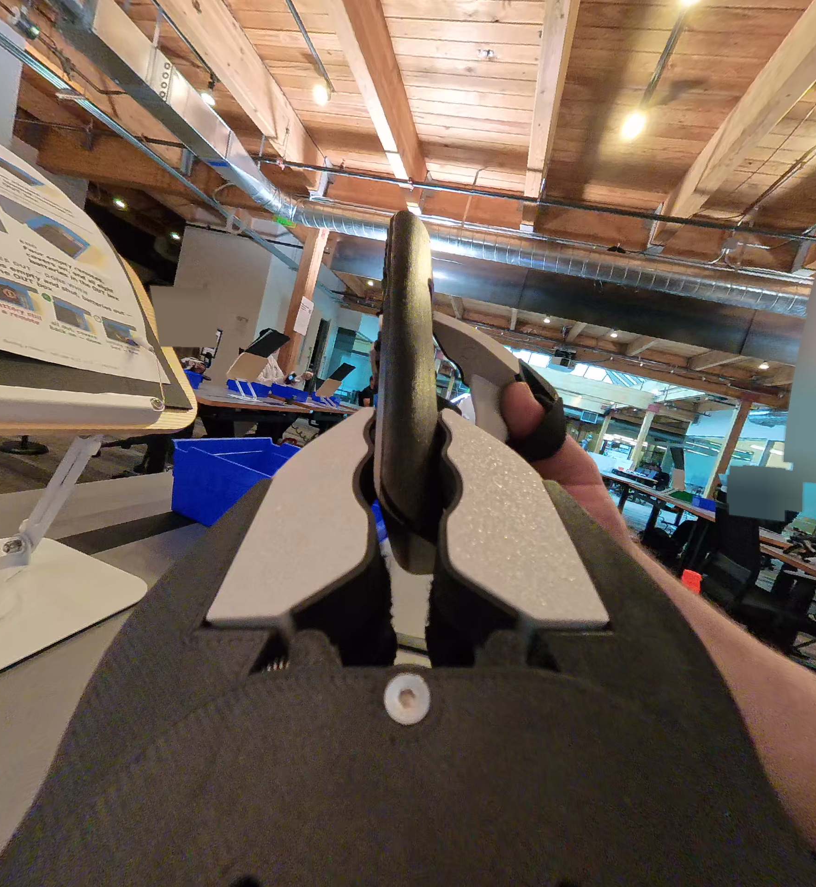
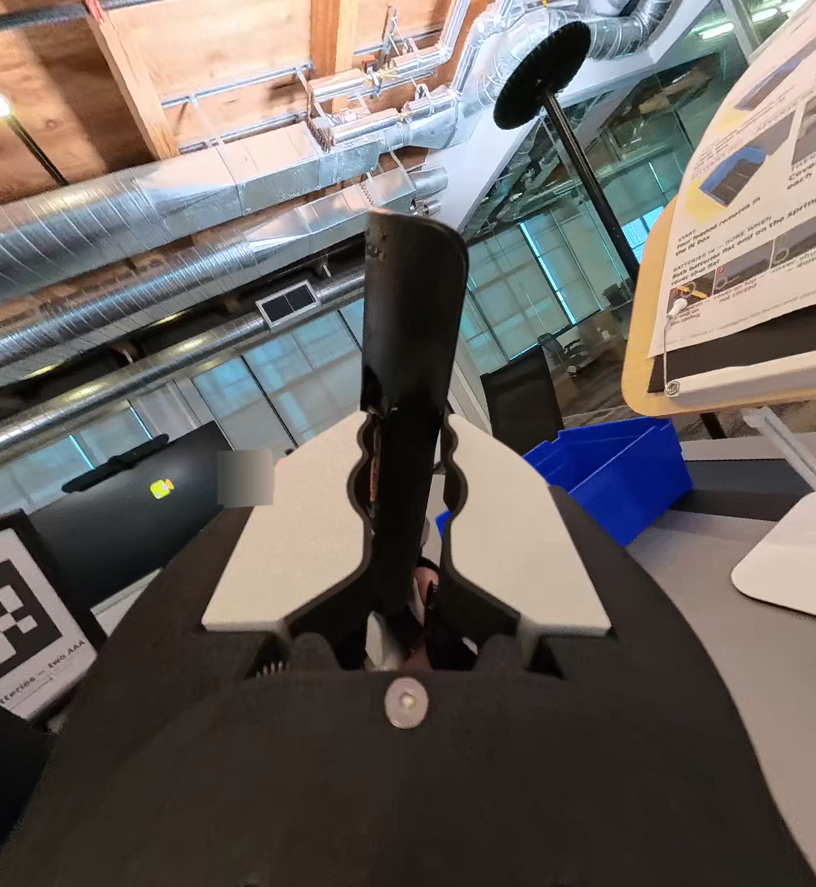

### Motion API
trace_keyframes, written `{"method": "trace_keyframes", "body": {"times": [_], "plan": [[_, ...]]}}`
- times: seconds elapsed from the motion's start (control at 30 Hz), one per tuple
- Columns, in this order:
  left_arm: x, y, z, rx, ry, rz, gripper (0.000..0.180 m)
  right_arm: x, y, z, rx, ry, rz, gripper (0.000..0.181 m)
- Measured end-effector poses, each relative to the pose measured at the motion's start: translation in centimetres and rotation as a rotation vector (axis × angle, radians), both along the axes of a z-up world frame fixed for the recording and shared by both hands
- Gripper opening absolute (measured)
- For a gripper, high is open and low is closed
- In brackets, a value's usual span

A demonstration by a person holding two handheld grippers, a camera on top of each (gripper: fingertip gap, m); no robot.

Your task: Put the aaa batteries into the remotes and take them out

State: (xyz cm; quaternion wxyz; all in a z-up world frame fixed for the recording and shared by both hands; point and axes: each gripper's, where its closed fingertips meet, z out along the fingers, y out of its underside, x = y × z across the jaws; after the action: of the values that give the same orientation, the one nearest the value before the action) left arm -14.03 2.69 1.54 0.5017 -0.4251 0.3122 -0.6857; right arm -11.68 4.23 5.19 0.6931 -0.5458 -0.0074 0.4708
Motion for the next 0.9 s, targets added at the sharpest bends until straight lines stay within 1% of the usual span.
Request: {"method": "trace_keyframes", "body": {"times": [0.2,0.3,0.43,0.6,0.73,0.77,0.9], "plan": [[0.0,-0.3,0.3,0.028,-0.006,0.006,0.021,-0.2,-0.5,0.6,0.043,0.154,0.093,0.024],[0.1,-0.4,0.3,0.031,0.001,0.01,0.021,0.1,-0.6,0.7,0.057,0.192,0.106,0.023],[0.1,-0.5,0.4,0.036,0.008,0.017,0.021,0.0,-0.5,0.6,0.067,0.146,0.083,0.023],[0.3,-0.4,0.2,0.027,0.037,0.048,0.021,0.0,-0.2,0.2,0.028,0.127,0.098,0.024],[0.2,0.1,-0.1,0.065,0.073,0.081,0.021,-0.2,0.3,-0.4,-0.004,0.144,0.148,0.024],[0.1,0.1,-0.1,0.077,0.076,0.084,0.021,-0.3,0.3,-0.4,-0.016,0.162,0.191,0.024],[0.0,0.3,0.0,0.151,0.111,0.113,0.022,-0.4,0.3,-0.4,-0.033,0.165,0.257,0.024]]}}
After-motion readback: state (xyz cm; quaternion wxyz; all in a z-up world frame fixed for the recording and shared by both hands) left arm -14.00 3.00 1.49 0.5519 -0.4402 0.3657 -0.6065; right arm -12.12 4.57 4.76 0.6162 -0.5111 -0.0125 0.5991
